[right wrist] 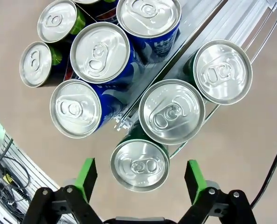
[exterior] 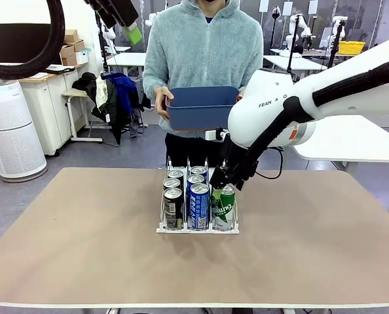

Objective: Fill the beverage cans into the dispenser.
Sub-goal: Place the picked Sprite in the line of the Automatic Can Dispenser with the same cans.

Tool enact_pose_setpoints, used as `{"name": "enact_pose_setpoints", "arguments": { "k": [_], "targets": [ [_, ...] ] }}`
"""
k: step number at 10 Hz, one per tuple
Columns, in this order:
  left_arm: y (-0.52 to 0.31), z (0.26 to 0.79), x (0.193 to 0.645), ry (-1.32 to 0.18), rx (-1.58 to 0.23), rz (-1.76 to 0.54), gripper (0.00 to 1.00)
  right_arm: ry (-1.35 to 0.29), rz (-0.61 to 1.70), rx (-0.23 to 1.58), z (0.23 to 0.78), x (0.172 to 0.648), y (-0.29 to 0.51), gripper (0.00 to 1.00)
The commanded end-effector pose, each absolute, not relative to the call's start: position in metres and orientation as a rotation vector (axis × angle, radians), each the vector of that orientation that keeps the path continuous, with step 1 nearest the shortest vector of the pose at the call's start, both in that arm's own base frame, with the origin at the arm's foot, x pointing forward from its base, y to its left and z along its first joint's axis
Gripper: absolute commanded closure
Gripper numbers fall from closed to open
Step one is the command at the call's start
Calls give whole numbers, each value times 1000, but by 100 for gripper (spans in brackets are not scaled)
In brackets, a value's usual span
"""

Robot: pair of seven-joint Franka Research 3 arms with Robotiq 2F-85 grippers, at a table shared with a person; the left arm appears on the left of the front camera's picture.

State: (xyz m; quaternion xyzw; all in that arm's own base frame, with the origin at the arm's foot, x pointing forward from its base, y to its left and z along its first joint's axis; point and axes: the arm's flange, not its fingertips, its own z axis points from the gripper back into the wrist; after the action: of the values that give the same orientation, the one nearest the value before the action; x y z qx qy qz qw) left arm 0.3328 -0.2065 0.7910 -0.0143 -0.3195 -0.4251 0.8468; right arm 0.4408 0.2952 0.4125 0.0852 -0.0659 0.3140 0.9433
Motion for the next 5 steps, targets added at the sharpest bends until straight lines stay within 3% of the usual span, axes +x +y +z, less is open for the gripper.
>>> {"name": "enact_pose_setpoints", "arguments": {
  "k": [1, 5],
  "targets": [
    [-205, 790, 332, -677, -30, -892, 0, -144, 645, 174, 409, 444, 297, 0],
    [-205, 790, 332, -677, -30, -892, 0, -174, 688, 190, 428, 442, 290, 0]
  ]
}}
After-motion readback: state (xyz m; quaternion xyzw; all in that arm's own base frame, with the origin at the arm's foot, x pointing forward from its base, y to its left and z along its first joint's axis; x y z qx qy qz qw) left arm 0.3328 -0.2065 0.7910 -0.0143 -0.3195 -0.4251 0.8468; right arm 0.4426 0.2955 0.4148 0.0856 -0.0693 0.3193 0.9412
